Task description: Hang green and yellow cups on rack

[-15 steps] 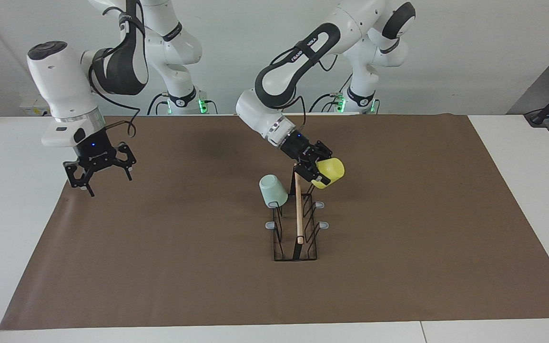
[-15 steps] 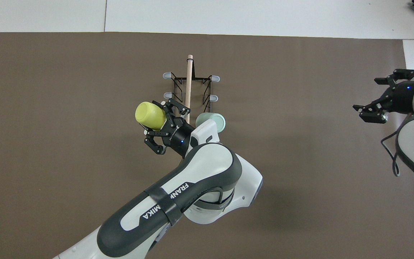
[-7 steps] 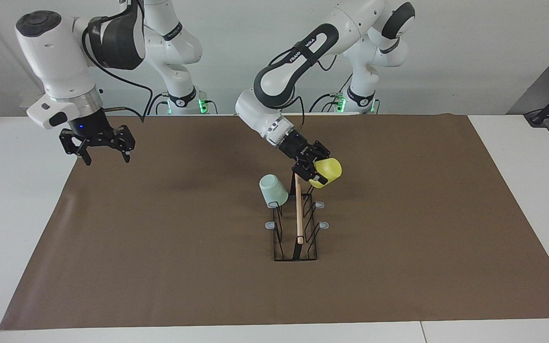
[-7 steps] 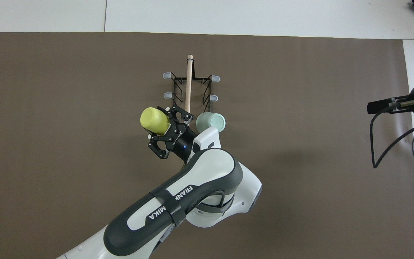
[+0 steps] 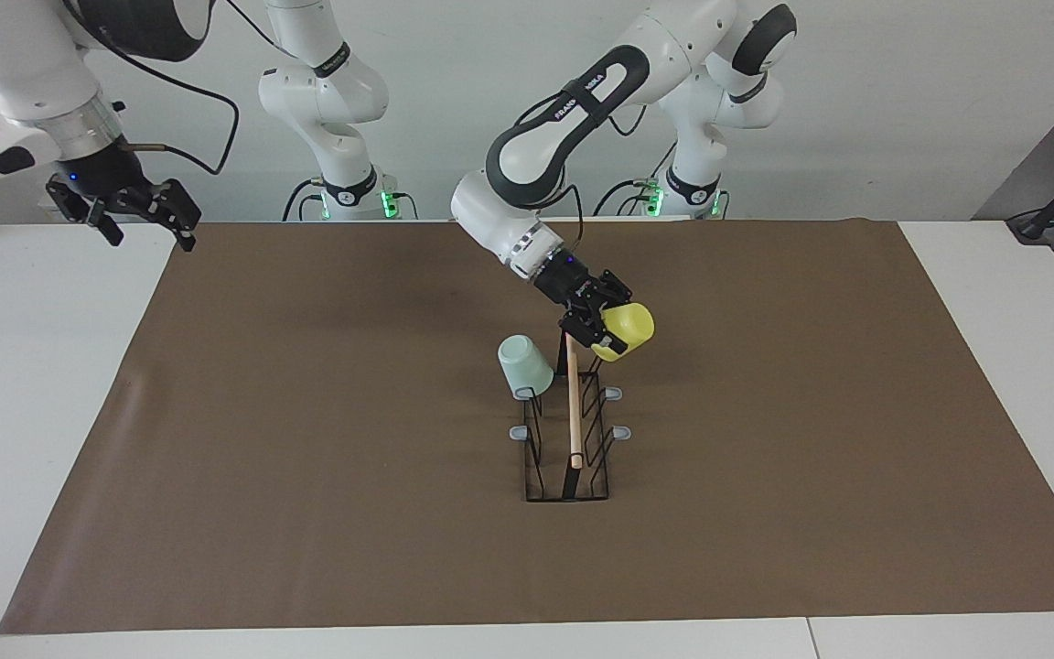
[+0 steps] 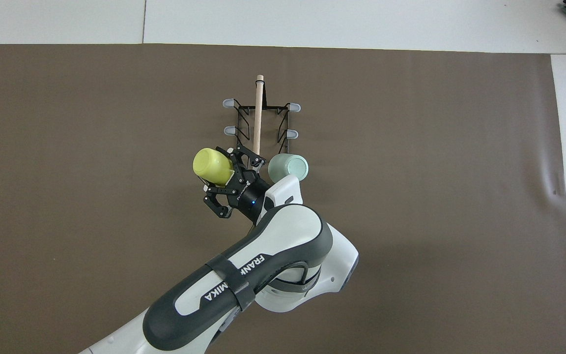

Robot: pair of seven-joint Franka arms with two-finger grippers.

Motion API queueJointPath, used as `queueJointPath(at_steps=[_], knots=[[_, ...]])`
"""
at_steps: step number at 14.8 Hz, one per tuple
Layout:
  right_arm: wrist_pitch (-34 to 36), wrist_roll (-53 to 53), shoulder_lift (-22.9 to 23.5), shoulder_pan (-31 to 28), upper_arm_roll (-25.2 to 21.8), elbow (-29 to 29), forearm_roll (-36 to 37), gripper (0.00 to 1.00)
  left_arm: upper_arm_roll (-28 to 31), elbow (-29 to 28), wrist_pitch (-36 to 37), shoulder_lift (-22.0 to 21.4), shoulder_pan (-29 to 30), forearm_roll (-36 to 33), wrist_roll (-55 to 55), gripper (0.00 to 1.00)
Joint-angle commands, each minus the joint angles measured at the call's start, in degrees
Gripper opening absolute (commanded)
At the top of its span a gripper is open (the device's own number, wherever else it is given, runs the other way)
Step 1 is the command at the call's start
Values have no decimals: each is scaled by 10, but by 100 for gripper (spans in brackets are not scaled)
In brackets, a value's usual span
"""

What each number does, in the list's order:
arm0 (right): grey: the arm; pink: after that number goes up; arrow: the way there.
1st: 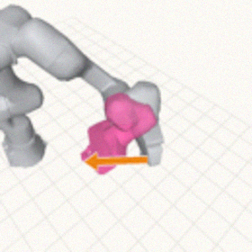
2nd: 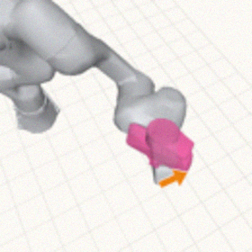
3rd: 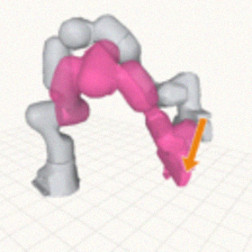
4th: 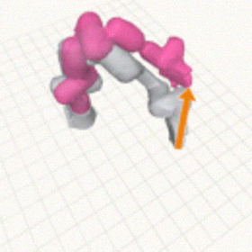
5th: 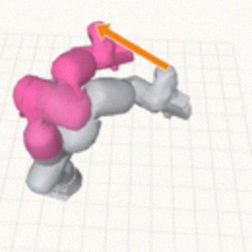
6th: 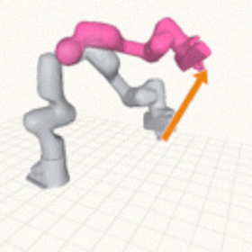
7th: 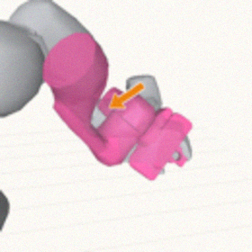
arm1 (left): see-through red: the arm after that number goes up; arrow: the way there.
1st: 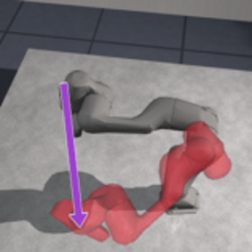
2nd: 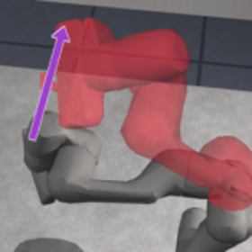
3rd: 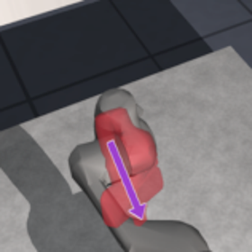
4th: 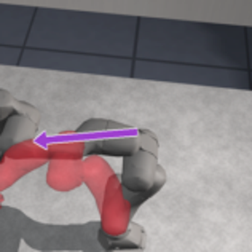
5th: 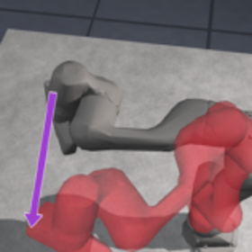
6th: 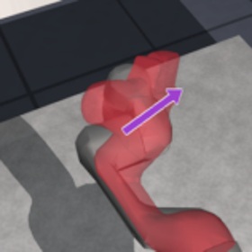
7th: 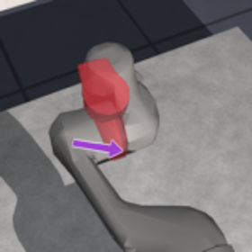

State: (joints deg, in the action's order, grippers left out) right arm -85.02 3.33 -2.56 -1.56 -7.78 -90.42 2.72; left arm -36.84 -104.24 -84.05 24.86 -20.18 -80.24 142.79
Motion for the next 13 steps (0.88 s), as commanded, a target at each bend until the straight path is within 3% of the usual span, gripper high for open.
queueJointPath(at_steps=[1,3,6,10,13], knots=[[63,-15,-24,8,2,5,-7,100,0,-13,-9,-7,-4,8,11,40],[89,-15,-24,5,23,6,-5,100,0,-12,-9,-7,-5,19,11,51],[106,-22,-28,7,35,3,-6,100,0,-10,-4,-7,-7,22,13,77],[66,-21,-28,4,39,-2,-9,100,0,-7,-1,-8,-7,26,12,92],[21,-22,-37,5,39,-26,-18,100,0,-1,2,-6,-7,30,12,94]])
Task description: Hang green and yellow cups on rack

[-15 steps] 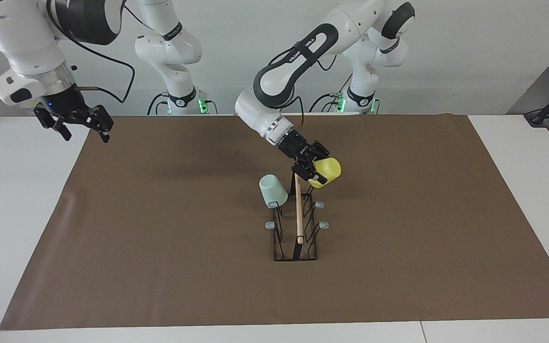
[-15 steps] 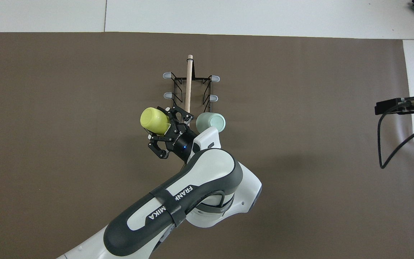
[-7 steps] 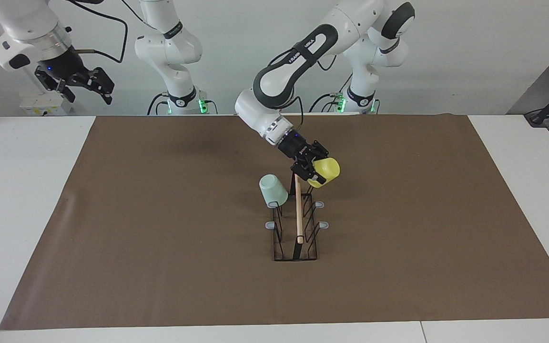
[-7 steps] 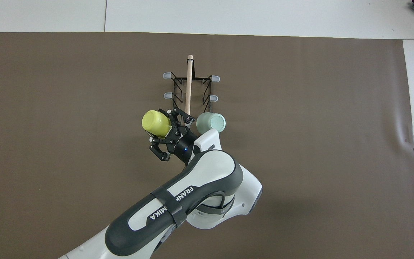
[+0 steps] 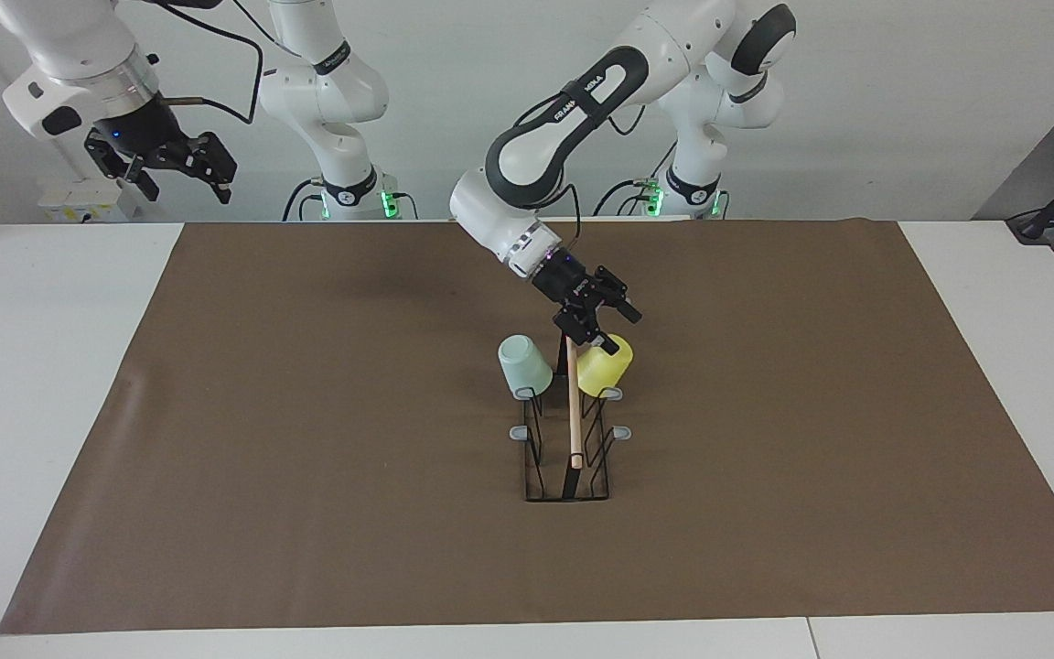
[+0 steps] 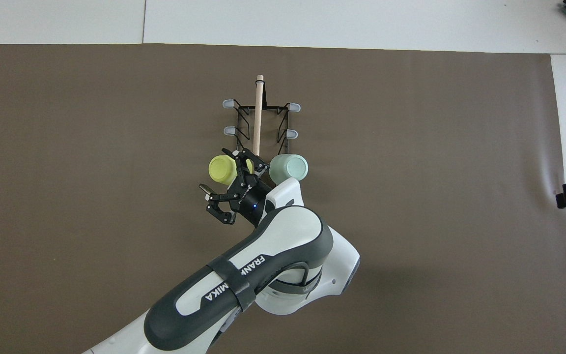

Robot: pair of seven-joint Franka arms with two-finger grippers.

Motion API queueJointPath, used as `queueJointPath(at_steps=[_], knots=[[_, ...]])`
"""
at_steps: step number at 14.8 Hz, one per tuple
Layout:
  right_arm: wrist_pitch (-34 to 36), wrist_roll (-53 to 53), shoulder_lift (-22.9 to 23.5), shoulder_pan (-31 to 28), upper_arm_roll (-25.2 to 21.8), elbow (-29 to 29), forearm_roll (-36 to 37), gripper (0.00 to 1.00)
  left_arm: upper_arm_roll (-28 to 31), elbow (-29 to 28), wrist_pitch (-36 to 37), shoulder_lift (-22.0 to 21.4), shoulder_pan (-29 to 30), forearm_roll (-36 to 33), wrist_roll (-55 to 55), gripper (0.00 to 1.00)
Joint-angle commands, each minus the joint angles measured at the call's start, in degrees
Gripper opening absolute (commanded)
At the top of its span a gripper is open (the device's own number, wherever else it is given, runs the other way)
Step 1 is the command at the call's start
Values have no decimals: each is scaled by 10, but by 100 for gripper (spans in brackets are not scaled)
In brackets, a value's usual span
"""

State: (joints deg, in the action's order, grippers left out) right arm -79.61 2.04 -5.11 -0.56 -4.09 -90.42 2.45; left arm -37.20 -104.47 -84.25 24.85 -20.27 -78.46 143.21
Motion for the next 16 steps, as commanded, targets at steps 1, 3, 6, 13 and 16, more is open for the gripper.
queueJointPath(at_steps=[1,3,6,13,16], knots=[[-50,-9,-12,-5,3,-33,-17,100,4,4,6,-7,-6,13,8,94],[-72,-14,-11,-4,3,-40,-65,100,4,13,16,-6,-6,13,7,95],[-84,-21,-10,8,2,-47,-69,100,4,15,12,-10,-6,14,-2,100],[-49,-45,14,35,3,-32,-53,100,65,-1,-131,-124,21,197,-163,100],[-49,-40,1,31,2,-31,-59,100,125,-2,-230,-149,21,258,-269,100]])
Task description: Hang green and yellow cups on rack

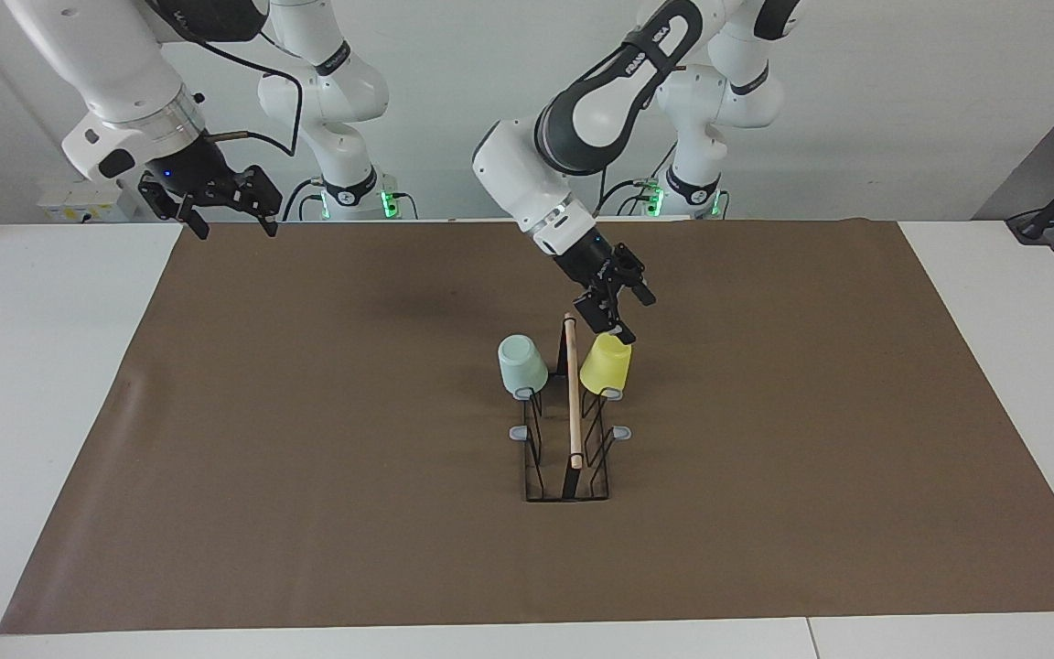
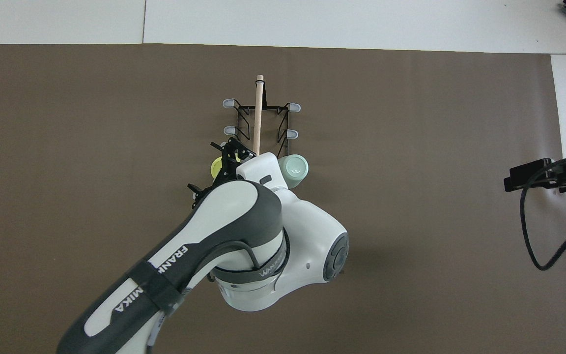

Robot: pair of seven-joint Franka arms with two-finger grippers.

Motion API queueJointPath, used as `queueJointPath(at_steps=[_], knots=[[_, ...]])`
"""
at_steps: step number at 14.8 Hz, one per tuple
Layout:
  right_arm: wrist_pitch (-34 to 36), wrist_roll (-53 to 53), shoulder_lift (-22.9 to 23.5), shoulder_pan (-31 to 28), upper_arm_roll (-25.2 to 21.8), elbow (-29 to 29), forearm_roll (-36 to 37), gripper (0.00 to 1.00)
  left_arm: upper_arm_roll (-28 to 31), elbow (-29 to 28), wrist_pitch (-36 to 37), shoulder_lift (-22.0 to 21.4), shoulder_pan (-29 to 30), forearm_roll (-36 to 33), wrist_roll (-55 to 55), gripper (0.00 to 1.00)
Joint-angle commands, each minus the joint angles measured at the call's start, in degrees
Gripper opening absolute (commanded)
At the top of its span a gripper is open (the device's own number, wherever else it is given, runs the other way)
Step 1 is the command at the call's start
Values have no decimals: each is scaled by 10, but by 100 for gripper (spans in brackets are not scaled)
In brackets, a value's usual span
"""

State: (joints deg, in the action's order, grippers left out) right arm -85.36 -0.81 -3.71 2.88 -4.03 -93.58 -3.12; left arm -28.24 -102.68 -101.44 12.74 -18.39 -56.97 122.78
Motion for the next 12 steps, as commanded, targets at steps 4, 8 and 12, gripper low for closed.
queueJointPath(at_steps=[4,8,12], knots=[[11,-11,-47,-7,-1,1,-3,100,88,-20,-109,-50,3,150,-262,100],[12,-11,-72,-7,-1,2,-3,100,131,-19,-153,-52,4,228,-386,100],[12,-12,-86,-7,-2,2,-3,100,165,-18,-174,-61,5,323,-566,100]])
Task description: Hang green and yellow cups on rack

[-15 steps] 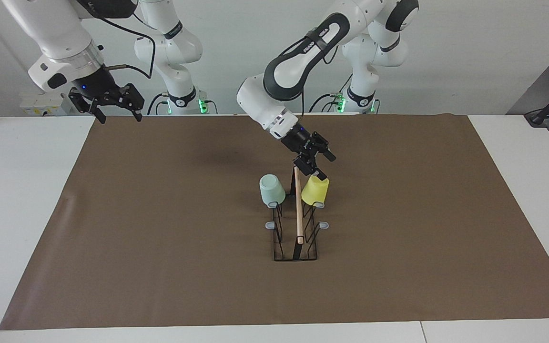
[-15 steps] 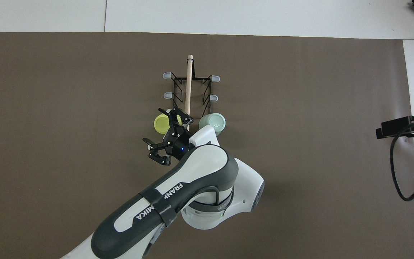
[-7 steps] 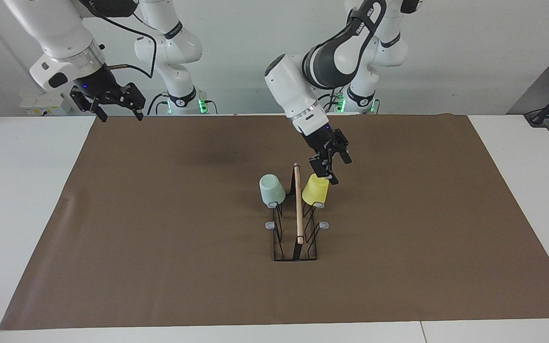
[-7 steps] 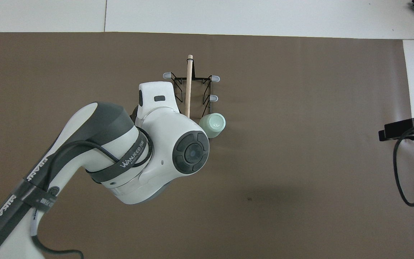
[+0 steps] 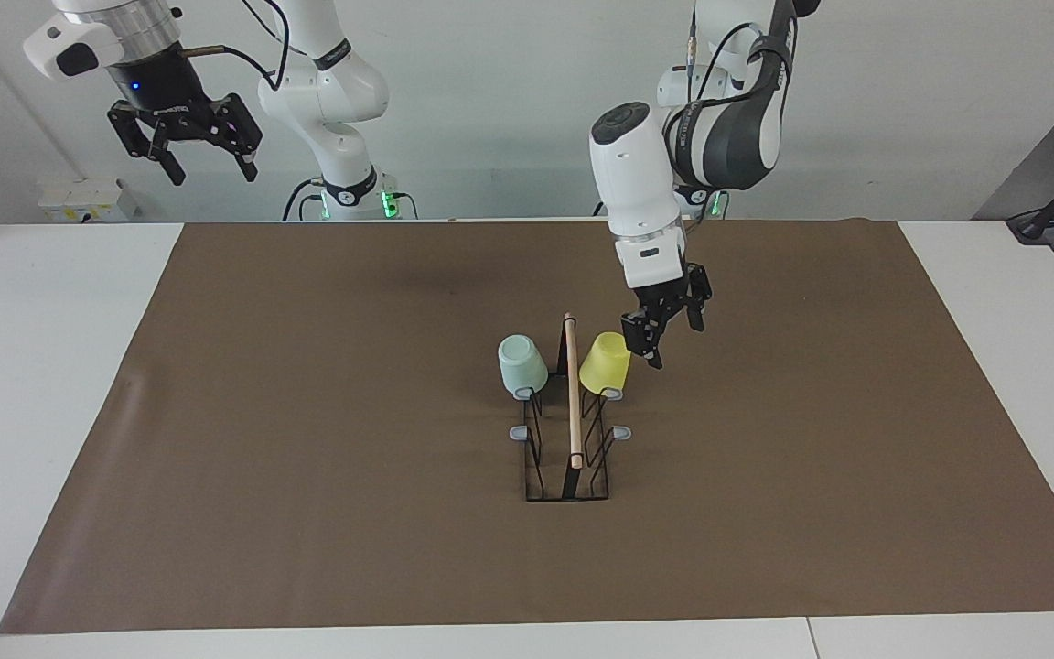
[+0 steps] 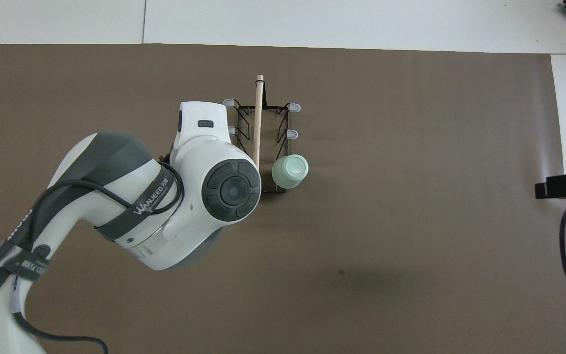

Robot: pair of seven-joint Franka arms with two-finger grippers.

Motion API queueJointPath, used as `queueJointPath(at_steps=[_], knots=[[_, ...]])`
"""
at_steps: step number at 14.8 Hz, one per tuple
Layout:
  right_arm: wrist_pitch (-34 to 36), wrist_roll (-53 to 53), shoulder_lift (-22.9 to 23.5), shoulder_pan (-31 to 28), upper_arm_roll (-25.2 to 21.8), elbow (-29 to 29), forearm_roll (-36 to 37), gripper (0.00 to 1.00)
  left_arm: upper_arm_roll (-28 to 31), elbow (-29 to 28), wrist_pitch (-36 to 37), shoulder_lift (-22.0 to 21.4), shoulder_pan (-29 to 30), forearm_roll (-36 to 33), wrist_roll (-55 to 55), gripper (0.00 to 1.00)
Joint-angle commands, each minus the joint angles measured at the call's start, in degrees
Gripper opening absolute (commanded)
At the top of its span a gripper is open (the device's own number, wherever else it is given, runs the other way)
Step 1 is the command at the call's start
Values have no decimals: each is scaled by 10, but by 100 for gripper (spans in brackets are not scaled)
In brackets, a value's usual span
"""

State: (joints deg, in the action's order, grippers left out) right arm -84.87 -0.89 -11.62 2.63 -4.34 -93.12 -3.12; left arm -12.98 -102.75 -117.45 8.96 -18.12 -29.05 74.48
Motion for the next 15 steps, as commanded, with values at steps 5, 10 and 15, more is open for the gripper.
queueJointPath(at_steps=[5,10,15], knots=[[7,-10,-8,-4,1,-3,-3,100,24,-21,-12,-32,19,112,-251,100],[7,-11,-8,-4,1,-3,-3,100,61,-37,-5,-72,31,194,-406,100],[7,-11,-8,-4,1,-3,-3,100,94,-61,43,-124,54,280,-602,100]])
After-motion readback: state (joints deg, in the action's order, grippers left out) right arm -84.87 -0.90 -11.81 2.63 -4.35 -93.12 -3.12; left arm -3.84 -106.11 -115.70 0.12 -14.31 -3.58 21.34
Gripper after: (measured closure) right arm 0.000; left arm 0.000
